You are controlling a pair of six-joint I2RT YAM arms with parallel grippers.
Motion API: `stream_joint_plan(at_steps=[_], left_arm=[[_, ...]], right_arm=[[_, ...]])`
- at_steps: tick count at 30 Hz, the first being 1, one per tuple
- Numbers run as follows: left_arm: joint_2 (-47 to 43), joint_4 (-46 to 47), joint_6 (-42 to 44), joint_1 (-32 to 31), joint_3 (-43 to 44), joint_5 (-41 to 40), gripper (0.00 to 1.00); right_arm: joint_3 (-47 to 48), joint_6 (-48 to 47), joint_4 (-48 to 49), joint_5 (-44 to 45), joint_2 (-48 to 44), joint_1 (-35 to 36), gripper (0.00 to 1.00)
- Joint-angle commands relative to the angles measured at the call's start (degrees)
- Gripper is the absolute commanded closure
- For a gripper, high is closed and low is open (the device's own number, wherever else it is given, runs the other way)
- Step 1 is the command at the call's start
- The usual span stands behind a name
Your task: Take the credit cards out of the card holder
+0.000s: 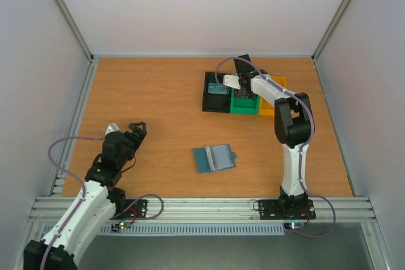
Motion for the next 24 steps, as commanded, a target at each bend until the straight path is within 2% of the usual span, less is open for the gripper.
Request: stream_joint_plan(at_steps=[1, 5, 8, 12, 15, 17, 21, 24], left_arm=[[0.4, 3.1, 1.4, 0.3, -0.9, -0.8, 0.01], [0.7, 2.9, 1.9, 0.3, -0.9, -0.9, 0.01], [1.2, 3.2, 2.1, 0.3, -0.9, -0.5, 0.01], [3.1, 4.9, 3.2, 0.3, -0.9, 1.1, 0.01], [5.1, 6.5, 4.8, 0.2, -0.9, 1.7, 0.01], [6.9, 7.1, 6.1, 0.0, -0.9, 4.2, 0.01], [10.8, 7.4, 6.4, -1.8, -0.4, 8.4, 0.01], [15.4, 8.2, 8.5, -4.3, 0.4, 12.2, 0.01]], right_arm=[[1.7, 5.1, -2.6, -0.2, -7.0, -0.3, 0.02], [-0.8, 9.1, -0.7, 1.3, -12.7, -0.2, 0.02], [-2.6, 17.9, 1.1, 3.2, -18.5, 0.2, 0.02], [-4.3, 43.0, 1.0, 1.1, -28.5, -0.6, 0.02], [-11.5, 62.6, 3.5, -1.4, -37.3, -1.4, 0.01], [-15.8, 69.2, 1.9, -8.4, -42.1, -1.8, 0.01], [-19.0, 77.8, -7.8, -21.0, -47.0, -1.8, 0.01], [-24.3, 83.2, -10.8, -26.4, -50.0, -1.8, 0.01]])
